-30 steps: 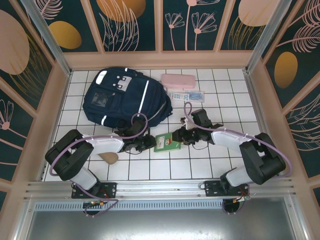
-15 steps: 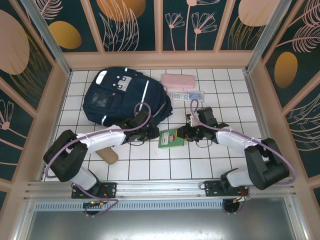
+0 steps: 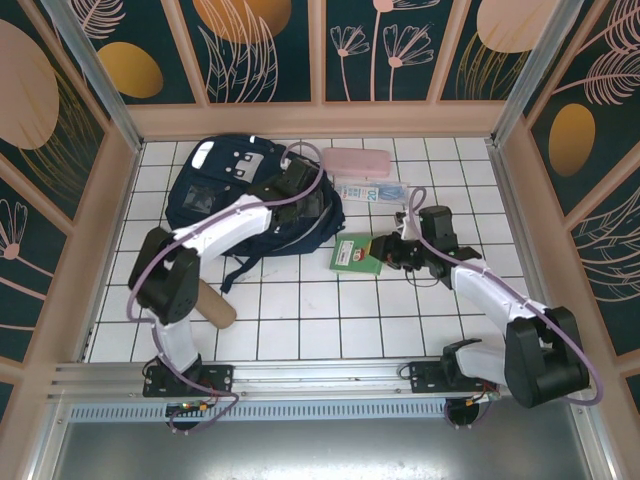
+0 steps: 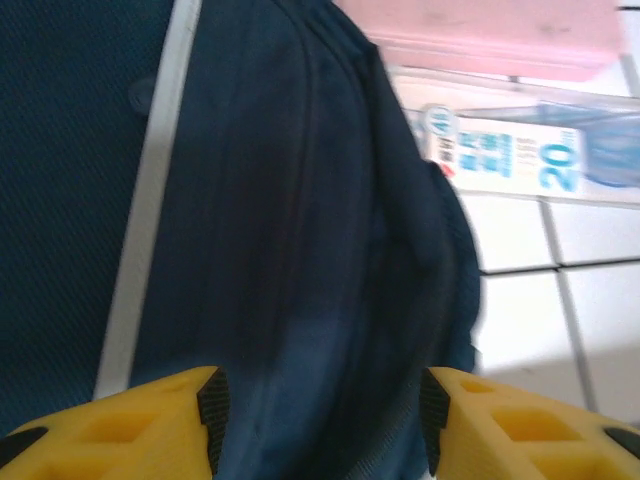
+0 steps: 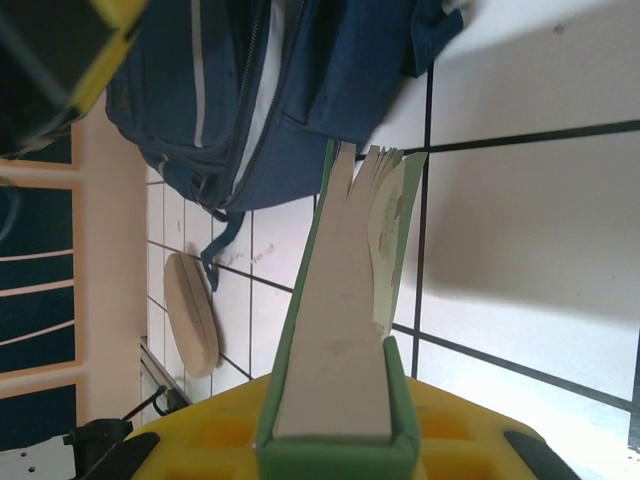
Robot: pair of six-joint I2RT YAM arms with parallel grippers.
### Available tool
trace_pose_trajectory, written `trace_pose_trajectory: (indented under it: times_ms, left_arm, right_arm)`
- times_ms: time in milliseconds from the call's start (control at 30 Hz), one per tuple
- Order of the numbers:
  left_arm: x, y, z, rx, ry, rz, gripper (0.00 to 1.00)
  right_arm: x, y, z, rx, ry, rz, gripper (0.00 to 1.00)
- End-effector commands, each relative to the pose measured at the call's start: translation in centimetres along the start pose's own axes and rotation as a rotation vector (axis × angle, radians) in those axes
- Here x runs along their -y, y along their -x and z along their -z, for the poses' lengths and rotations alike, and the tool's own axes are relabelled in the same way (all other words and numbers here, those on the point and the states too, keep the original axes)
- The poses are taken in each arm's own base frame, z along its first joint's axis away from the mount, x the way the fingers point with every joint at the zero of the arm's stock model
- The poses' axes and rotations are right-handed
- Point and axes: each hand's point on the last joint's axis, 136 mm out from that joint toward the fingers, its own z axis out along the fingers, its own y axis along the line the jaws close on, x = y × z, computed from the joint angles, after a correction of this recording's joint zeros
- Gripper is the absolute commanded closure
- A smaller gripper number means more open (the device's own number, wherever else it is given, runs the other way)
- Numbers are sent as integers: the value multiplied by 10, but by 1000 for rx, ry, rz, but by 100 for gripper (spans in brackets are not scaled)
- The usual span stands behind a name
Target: Pack books, pencil case, and school supplies into a backpack
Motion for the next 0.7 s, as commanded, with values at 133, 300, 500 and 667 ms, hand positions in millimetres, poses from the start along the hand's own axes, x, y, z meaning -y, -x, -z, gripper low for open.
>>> trace_pose_trajectory:
  times_ms: [133,300,500,667]
  left_arm:
    - [-24,-3,-36,-59,202,-188,45]
    - [-30,-13,-56,-103,250,-216,59]
    - [-29,10,-42,-45,259,-205,100]
    - [-25,55,-2,39,178,-124,100]
  right_arm:
    - [-16,13,14,52,46,10,100]
    - [-24,19,17,74,87,14,100]
    - [-41,34,17,98,166,40,100]
    - [-61,54,19,151,245,80,100]
